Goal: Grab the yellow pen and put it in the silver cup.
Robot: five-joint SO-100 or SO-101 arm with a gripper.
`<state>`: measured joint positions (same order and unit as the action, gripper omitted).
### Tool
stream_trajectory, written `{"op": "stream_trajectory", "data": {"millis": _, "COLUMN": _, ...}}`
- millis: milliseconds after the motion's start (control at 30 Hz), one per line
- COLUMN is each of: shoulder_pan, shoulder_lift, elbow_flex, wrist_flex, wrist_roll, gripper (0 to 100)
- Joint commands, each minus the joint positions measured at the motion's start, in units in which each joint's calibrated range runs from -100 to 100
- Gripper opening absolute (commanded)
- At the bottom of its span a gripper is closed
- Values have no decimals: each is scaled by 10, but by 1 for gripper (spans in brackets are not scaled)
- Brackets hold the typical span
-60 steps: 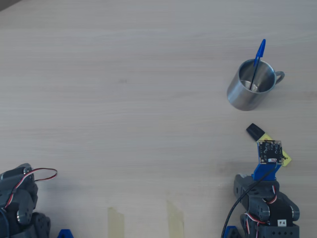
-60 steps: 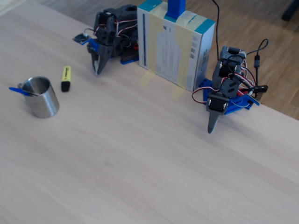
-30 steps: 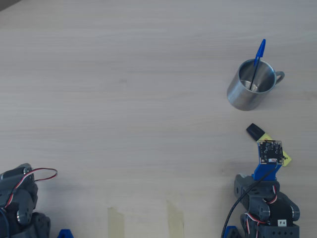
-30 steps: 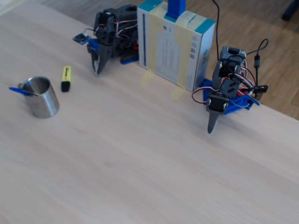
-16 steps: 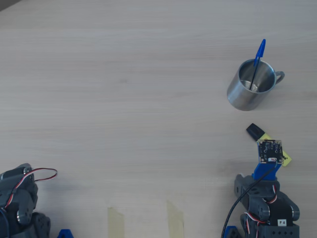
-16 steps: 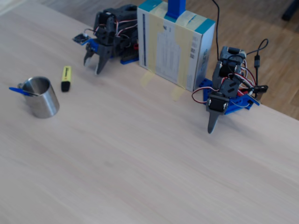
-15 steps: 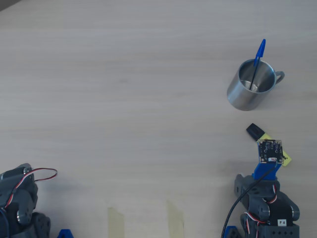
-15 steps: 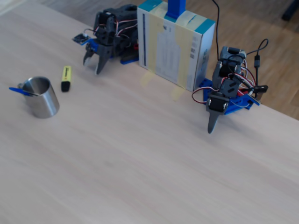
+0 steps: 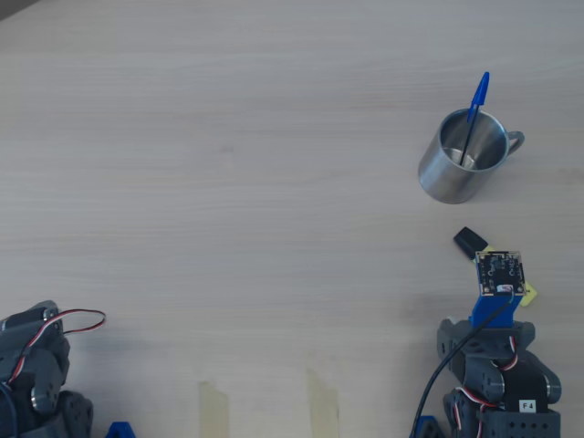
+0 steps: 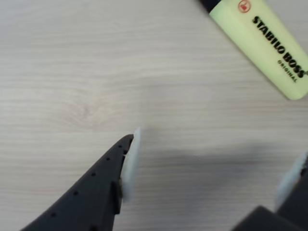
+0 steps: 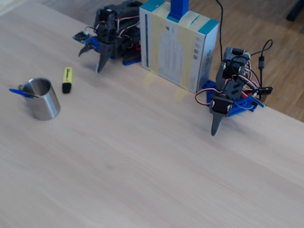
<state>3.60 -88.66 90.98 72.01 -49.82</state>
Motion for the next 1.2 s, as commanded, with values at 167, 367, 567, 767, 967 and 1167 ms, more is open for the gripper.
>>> {"op": "stream_trajectory", "data": {"millis": 167, "shoulder_pan": 41, "shoulder_lift": 110, "elbow_flex": -131, "wrist_flex": -6, "wrist_roll": 59, "gripper": 45}}
{"op": "stream_trajectory", "data": {"millis": 367, "shoulder_pan": 41, "shoulder_lift": 186, "elbow_flex": -199, "wrist_flex": -9, "wrist_roll": 96, "gripper": 45}}
{"op": "stream_trajectory", "data": {"millis": 567, "shoulder_pan": 41, "shoulder_lift": 265, "elbow_flex": -262, "wrist_flex": -9, "wrist_roll": 137, "gripper": 45}}
{"op": "stream_trajectory", "data": {"millis": 767, "shoulder_pan": 37, "shoulder_lift": 350, "elbow_flex": -325, "wrist_flex": -7, "wrist_roll": 182, "gripper": 45}}
{"op": "stream_trajectory", "data": {"millis": 967, "shoulder_pan": 33, "shoulder_lift": 453, "elbow_flex": -379, "wrist_flex": -2, "wrist_roll": 215, "gripper": 44}}
{"op": "stream_trajectory", "data": {"millis": 1167, "shoulder_pan": 32, "shoulder_lift": 535, "elbow_flex": -421, "wrist_flex": -2, "wrist_roll": 252, "gripper": 44}}
